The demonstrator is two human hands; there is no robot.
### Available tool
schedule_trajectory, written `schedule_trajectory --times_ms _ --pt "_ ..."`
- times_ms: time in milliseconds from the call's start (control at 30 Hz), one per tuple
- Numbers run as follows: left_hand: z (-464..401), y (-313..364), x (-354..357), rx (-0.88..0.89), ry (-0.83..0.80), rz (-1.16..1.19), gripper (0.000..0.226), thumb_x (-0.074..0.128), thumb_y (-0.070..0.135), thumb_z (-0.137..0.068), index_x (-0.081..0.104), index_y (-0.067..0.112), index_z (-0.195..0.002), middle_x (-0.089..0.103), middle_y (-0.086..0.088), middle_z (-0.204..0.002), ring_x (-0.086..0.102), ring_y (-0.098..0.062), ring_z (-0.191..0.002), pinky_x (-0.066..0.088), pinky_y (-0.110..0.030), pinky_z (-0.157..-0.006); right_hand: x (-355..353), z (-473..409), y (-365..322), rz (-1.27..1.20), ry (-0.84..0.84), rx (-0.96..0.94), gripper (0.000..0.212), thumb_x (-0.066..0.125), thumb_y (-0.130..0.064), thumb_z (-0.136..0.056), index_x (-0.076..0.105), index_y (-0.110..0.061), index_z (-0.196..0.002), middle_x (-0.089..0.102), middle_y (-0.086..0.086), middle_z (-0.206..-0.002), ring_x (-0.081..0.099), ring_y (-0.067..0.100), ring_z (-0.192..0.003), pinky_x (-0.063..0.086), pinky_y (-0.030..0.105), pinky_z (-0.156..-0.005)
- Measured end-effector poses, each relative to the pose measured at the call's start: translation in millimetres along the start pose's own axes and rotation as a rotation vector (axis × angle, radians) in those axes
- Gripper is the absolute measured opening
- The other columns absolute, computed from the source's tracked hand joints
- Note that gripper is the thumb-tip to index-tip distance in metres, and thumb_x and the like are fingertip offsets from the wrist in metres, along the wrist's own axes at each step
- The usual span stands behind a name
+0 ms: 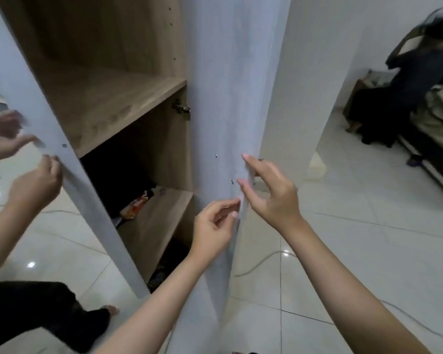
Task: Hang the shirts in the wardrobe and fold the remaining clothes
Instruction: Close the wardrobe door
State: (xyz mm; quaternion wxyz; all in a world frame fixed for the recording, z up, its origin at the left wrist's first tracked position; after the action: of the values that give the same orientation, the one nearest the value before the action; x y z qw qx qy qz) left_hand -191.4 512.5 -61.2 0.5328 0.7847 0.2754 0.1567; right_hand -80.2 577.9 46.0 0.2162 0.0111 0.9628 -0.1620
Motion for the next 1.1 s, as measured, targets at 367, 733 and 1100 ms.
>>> schedule_trajectory --times_ms 367,733,1100 --pt "-135 14 79 0.349 -0.063 -0.400 0.049 0.073 0.020 -0.078 0.058 0.014 -0.124 0.051 -0.003 -0.121 0.048 -0.010 -0.116 0.037 -0.015 -0.100 -64 -1 135 0.050 0.172 0.288 0.055 0.067 -0.004 -0.085 0.050 -0.021 -0.134 0.063 0.013 -0.095 0.060 0.025 -0.078 0.054 0.037 -0.072" --pt "-290 -29 163 0.497 -0.075 -0.860 0.102 0.079 0.041 -0.066 0.014 0.039 -0.144 0.002 -0.010 -0.152 0.007 -0.031 -0.138 0.021 -0.055 -0.110 -52 -59 325 -0.018 0.165 0.561 0.081 0.065 -0.008 -0.085 0.028 -0.056 -0.138 0.056 -0.014 -0.111 0.055 0.028 -0.081 0.056 0.045 -0.075" --pt "-340 -58 185 0.358 0.051 -0.911 0.095 0.078 0.027 -0.071 0.017 0.037 -0.143 -0.001 -0.004 -0.152 0.005 -0.031 -0.139 0.020 -0.075 -0.099 -15 -98 401 0.002 0.070 0.537 0.073 0.055 -0.006 -0.092 0.019 -0.035 -0.149 0.048 0.014 -0.133 0.046 0.021 -0.108 0.037 0.012 -0.089"
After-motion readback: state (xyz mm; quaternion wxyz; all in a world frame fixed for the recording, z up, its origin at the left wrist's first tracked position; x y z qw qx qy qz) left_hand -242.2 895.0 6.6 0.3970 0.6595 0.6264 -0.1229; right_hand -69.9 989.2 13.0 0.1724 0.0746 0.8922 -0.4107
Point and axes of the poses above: each hand's wrist, its own z-axis away from the middle knuckle, its own x-axis out of the palm, y = z × x, the point moved 10 cm from there along -z, towards the middle knuckle
